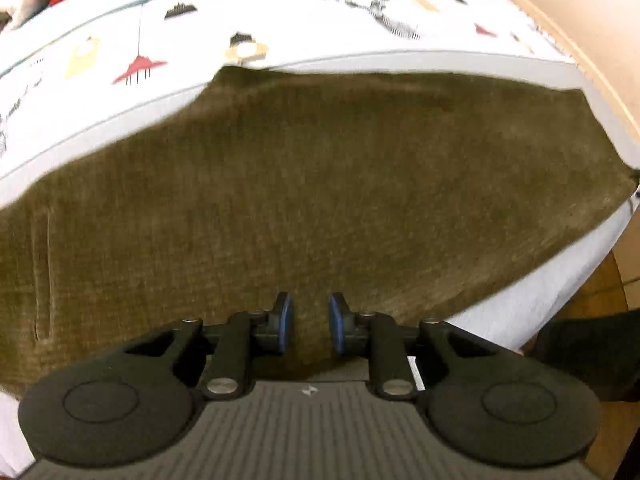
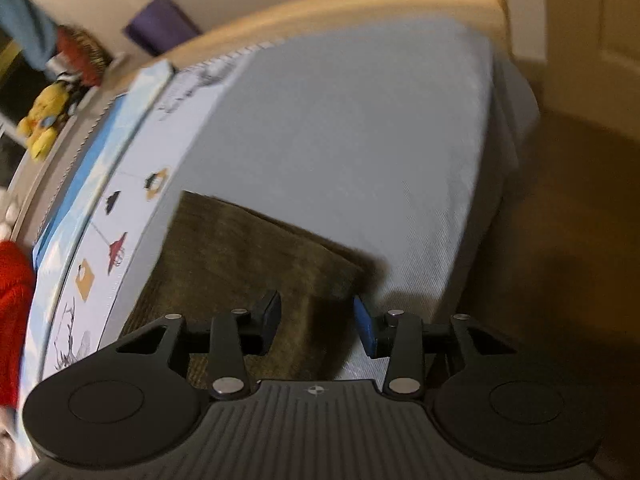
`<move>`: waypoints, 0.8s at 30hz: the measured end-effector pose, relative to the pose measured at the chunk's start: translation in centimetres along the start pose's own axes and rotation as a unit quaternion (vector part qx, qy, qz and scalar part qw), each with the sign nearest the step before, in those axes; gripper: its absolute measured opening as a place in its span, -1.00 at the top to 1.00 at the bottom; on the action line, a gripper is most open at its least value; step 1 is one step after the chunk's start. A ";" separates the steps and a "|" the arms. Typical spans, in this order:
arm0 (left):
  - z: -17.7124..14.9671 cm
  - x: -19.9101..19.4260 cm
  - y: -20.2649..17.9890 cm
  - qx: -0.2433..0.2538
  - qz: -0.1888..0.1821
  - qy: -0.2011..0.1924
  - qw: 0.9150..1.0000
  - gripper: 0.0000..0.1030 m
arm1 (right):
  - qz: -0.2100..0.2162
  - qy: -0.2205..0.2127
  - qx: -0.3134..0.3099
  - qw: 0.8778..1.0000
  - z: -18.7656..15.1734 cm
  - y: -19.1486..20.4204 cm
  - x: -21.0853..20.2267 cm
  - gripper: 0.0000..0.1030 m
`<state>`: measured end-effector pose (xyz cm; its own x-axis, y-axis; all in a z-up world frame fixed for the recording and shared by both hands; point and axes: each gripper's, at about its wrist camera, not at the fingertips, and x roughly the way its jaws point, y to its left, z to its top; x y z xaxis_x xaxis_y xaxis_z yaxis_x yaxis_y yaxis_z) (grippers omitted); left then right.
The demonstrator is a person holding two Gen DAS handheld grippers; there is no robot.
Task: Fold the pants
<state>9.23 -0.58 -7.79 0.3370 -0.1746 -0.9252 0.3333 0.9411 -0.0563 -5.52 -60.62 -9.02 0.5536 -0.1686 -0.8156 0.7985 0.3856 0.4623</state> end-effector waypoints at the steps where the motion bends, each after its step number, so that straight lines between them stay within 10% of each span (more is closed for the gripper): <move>1: 0.1 0.1 -0.1 0.001 0.001 -0.004 1.000 0.55 | -0.002 0.005 0.005 1.000 -0.2 -0.1 0.2 0.15; 11: 0.0 0.0 0.0 0.006 0.011 -0.010 1.000 0.53 | 0.002 0.000 0.055 0.998 0.1 -0.2 2.7 0.19; 17: 0.1 -0.9 0.6 -0.004 0.019 -0.025 1.000 0.53 | 0.001 -0.024 0.053 0.998 0.0 0.9 1.8 0.70; 21: 0.3 -1.7 1.1 -0.016 0.020 -0.042 0.999 0.53 | -0.012 -0.095 -0.061 0.994 -1.3 6.5 -1.4 0.73; 24: 0.2 -2.4 1.8 -0.029 0.022 -0.053 0.998 0.53 | -0.004 -0.177 -0.225 0.958 -5.1 14.0 -5.6 0.75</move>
<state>9.23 1.50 -5.60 0.4420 -0.1594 -0.8827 0.2658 0.9632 -0.0409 1.37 -49.63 0.26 0.6570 -0.4404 -0.6119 0.6643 0.7219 0.1938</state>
